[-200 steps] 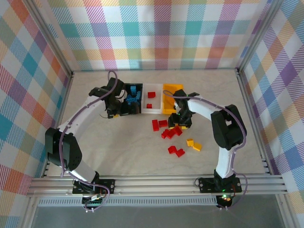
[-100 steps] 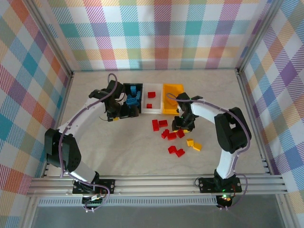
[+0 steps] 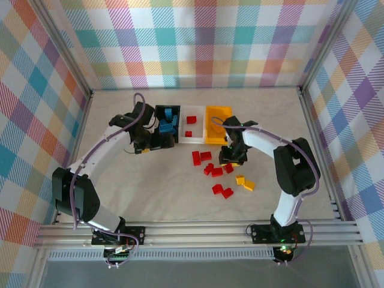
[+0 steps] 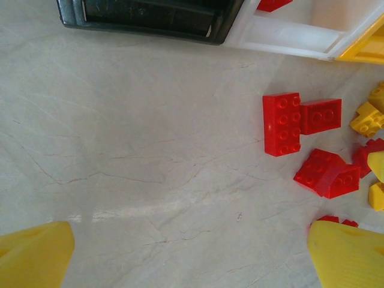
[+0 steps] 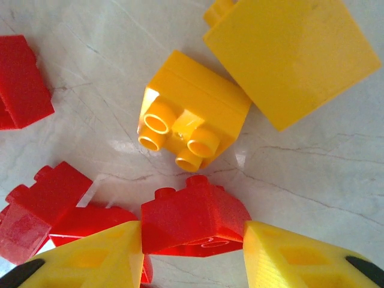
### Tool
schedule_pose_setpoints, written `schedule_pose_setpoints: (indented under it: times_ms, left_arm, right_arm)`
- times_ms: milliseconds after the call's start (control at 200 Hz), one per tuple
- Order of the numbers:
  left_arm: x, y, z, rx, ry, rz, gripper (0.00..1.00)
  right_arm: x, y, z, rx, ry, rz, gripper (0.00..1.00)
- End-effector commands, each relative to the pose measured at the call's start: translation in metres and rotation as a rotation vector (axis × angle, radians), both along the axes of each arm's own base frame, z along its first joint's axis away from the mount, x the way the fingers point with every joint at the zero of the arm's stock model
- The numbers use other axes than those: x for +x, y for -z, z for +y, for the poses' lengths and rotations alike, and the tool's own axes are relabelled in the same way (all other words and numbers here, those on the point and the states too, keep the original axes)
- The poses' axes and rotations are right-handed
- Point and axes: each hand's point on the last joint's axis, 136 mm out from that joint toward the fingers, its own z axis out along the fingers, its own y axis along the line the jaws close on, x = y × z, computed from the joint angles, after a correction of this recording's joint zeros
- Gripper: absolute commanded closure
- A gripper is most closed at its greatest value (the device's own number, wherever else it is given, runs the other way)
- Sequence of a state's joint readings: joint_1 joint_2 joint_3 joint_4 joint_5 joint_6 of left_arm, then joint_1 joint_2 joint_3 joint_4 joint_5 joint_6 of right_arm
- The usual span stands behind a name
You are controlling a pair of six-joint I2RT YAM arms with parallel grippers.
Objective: Sort the legos into containers by color
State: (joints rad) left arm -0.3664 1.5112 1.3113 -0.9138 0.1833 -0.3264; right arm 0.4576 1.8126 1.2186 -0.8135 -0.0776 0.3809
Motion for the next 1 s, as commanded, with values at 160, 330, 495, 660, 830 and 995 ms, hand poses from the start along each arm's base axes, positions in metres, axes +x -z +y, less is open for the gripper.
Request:
schedule_pose_setpoints:
  times_ms: [160,330,495,660,830,995]
  left_arm:
    - [-0.011,0.003,-0.002,-0.021,-0.014,0.028,0.00]
    - [-0.010,0.005,-0.003,-0.027,-0.021,0.034,0.00]
    - [-0.013,0.005,-0.001,-0.022,-0.025,0.034,0.00]
    - [-0.017,0.005,0.002,-0.014,-0.033,0.038,0.00]
    - [-0.018,0.005,0.002,-0.026,-0.051,0.030,0.00]
    - [-0.018,0.009,0.001,-0.041,-0.063,0.032,0.00]
  right_arm:
    - [0.002,0.009,-0.006,-0.042,-0.023,0.021,0.48]
    - [0.004,0.004,-0.003,-0.024,-0.040,0.005,0.46]
    - [0.005,0.010,-0.002,-0.026,-0.042,0.013,0.46]
    - [0.007,0.016,0.000,-0.023,-0.039,0.024,0.50]
    - [0.008,0.010,-0.001,-0.026,-0.041,0.015,0.56]
    - [0.013,-0.012,-0.001,-0.021,-0.041,-0.030,0.62]
